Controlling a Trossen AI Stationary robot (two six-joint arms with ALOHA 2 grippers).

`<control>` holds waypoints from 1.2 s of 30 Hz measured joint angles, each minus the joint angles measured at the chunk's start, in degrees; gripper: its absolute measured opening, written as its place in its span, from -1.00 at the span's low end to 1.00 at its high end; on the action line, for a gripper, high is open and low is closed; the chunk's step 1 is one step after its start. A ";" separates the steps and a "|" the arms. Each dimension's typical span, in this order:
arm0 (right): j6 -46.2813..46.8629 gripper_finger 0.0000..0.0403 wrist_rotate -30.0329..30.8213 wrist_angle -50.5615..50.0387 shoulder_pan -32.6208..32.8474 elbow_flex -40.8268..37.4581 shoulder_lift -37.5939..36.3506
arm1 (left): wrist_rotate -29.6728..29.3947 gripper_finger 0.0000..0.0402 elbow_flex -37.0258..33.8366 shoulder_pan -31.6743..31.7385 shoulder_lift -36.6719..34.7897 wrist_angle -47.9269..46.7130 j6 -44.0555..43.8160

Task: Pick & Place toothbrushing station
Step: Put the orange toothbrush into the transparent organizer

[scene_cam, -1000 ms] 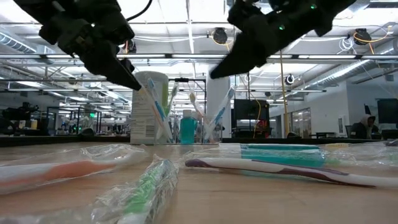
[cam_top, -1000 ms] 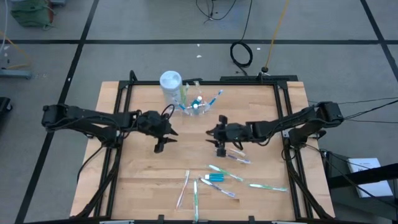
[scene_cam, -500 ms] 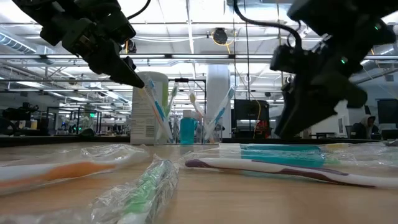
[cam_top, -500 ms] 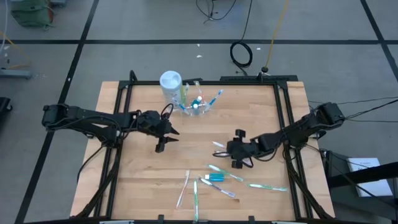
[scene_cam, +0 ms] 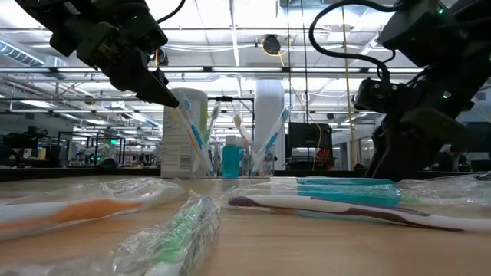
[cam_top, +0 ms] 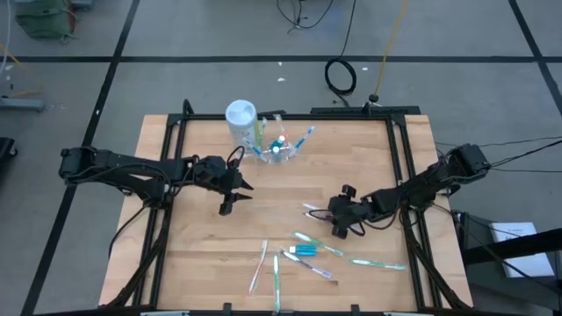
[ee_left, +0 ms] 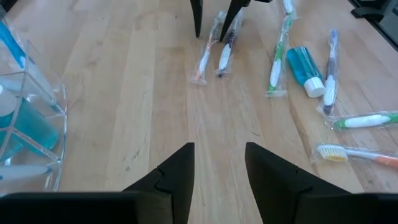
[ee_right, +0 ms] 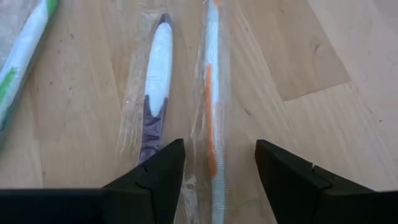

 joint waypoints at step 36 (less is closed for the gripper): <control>-71.07 -0.94 20.32 38.51 -4.92 10.09 -9.13 | -2.63 -0.28 0.09 0.22 0.00 4.13 3.01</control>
